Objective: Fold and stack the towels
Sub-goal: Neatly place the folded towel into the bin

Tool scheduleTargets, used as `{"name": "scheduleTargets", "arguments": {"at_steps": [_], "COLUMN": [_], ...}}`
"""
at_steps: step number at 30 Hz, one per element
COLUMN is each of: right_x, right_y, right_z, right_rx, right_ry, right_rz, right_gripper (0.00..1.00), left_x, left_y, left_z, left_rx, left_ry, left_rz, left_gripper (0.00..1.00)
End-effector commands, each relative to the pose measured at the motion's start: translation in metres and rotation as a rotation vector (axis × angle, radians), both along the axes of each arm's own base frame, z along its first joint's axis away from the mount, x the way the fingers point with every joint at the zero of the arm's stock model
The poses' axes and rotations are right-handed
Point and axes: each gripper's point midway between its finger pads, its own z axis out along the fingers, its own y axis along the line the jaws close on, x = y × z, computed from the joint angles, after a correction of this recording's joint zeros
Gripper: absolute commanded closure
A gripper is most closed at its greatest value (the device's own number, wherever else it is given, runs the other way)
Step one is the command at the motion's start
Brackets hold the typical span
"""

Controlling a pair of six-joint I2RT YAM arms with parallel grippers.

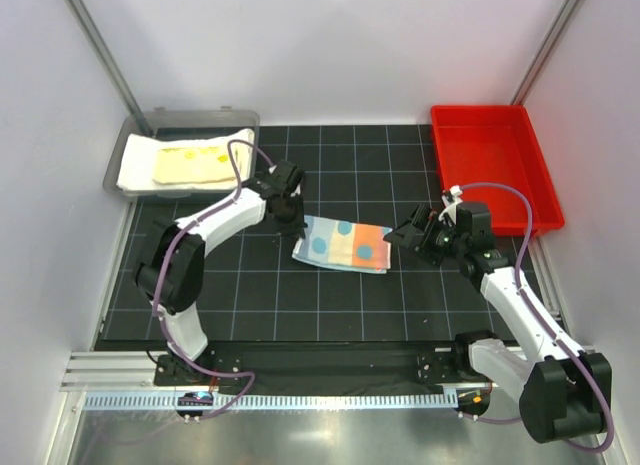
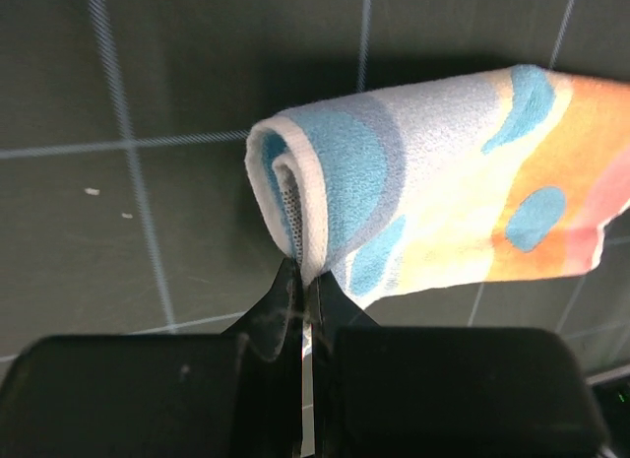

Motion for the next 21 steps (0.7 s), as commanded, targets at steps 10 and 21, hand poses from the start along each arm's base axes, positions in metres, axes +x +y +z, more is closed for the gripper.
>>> {"name": "scheduleTargets", "arguments": {"at_steps": [10,21], "right_x": [0.021,0.046], "right_y": [-0.002,-0.001], "right_z": [0.029,0.027], "right_rx": [-0.027,-0.059], "right_ry": [-0.077,-0.081], "right_rz": [-0.014,-0.007], "right_gripper": [0.00,0.00], "left_x": [0.110,0.209], "left_y": [0.078,0.167], "left_z": [0.064,0.097], "left_rx": [0.261,0.317], "left_ry": [-0.145,-0.214], "left_rz": [0.092,0.207], "left_gripper": [1.00,1.00]}}
